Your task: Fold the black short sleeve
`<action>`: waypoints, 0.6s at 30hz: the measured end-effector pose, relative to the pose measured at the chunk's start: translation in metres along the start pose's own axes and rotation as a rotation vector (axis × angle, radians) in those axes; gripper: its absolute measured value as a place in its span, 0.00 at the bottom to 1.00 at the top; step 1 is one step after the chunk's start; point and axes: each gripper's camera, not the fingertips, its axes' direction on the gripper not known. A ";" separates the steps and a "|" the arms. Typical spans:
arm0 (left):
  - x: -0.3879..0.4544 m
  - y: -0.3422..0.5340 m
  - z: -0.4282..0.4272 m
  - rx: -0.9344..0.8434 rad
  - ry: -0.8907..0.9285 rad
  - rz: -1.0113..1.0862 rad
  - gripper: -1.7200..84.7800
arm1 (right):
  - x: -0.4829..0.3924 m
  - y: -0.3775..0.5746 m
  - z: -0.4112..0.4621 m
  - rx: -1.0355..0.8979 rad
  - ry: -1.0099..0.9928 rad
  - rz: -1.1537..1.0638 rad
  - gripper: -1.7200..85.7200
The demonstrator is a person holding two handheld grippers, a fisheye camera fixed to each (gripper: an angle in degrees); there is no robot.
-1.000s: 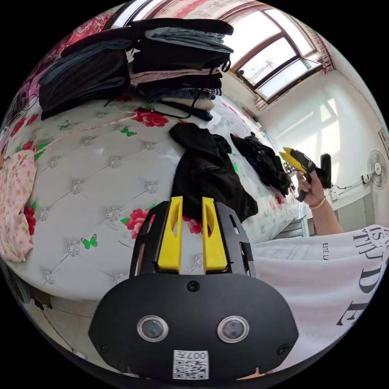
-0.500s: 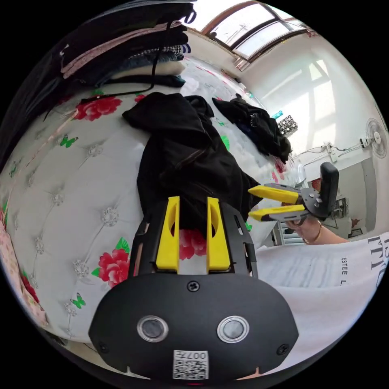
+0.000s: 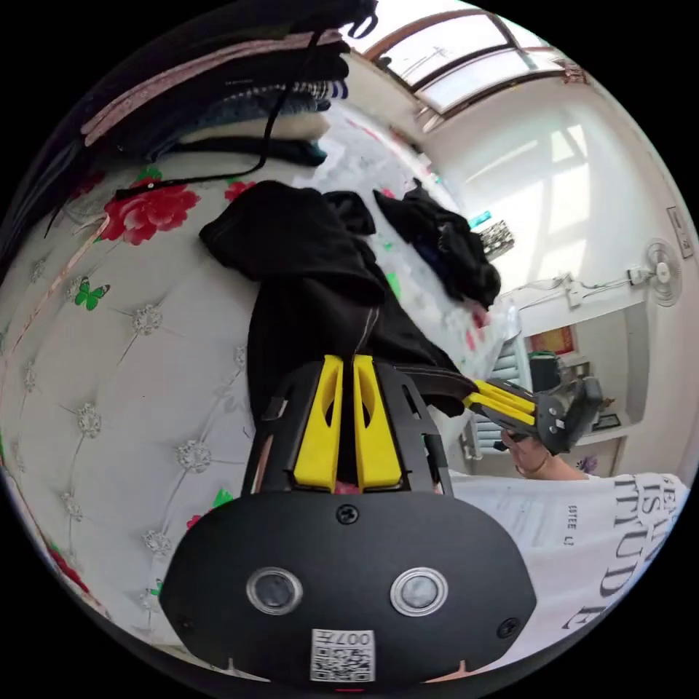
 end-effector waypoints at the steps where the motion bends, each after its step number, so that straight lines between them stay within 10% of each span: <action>1: 0.011 0.012 -0.027 0.053 0.055 0.050 0.02 | 0.009 0.010 -0.027 0.079 0.002 0.052 0.03; 18: 0.283 0.133 -0.329 0.801 -0.006 0.758 0.02 | -0.004 0.087 -0.344 0.937 -0.006 -0.205 0.03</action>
